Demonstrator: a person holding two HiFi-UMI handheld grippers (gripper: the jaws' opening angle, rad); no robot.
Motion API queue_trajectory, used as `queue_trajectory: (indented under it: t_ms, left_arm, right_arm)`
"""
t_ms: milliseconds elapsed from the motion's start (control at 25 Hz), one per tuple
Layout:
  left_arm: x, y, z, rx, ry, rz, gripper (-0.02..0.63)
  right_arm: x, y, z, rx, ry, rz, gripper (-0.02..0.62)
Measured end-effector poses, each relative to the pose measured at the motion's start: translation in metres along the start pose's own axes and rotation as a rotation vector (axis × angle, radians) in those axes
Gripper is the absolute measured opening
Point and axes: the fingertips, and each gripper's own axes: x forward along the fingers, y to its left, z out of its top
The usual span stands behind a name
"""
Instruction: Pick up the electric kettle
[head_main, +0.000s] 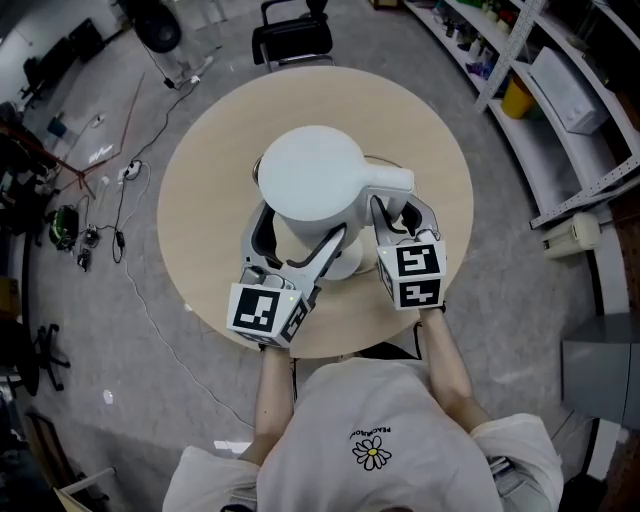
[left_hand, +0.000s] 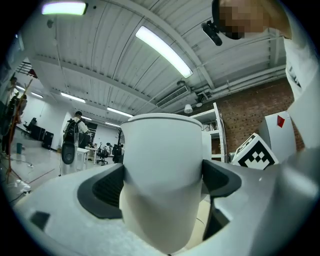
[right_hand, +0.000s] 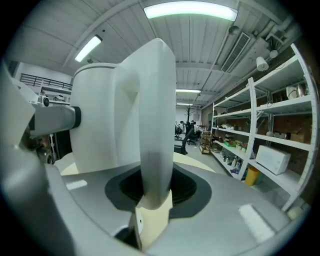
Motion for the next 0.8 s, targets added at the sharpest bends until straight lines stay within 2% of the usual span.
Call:
queue_trajectory:
  t_ms: [280, 440, 800]
  left_arm:
    - [-0.011, 0.003, 0.046, 0.048, -0.046, 0.009, 0.499]
    - [-0.011, -0.001, 0.054, 0.081, -0.046, 0.015, 0.499]
    - [-0.014, -0.007, 0.067, 0.083, -0.067, 0.019, 0.499]
  right_arm:
    - [-0.014, 0.012, 0.042, 0.017, -0.063, 0.018, 0.11]
    - [-0.017, 0.011, 0.048, 0.022, -0.073, 0.026, 0.112]
    - [-0.025, 0.013, 0.054, 0.018, -0.101, 0.026, 0.11]
